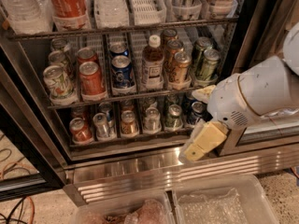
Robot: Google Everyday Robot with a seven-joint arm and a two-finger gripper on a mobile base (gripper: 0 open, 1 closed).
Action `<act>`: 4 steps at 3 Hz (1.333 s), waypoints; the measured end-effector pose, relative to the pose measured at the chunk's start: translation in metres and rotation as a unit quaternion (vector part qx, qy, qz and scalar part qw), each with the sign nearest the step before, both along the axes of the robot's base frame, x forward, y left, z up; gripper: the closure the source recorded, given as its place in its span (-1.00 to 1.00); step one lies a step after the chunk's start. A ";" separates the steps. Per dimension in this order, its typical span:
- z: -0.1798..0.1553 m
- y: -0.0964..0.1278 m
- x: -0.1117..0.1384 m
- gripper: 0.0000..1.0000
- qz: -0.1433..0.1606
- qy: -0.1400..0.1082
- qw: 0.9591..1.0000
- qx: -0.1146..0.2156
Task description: Pick 7up can from middle shelf of fridge
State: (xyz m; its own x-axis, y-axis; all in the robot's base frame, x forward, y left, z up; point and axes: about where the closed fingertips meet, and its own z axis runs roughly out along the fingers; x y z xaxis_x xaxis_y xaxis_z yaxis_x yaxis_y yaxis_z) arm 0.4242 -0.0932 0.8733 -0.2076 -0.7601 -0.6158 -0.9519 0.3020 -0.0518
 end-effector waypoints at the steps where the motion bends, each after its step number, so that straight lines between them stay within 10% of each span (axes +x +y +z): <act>1: 0.017 0.063 0.008 -1.00 0.009 -0.030 0.998 0.061; 4: -0.012 0.087 0.011 -1.00 0.006 -0.020 0.996 0.082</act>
Offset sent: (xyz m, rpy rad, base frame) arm 0.0060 0.0523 0.0114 0.1014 -0.0441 0.0186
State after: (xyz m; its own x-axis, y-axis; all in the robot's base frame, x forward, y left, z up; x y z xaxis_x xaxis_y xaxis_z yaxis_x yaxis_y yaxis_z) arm 0.4349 -0.0064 0.8615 -0.1720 -0.6514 -0.7390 -0.9536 0.2983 -0.0410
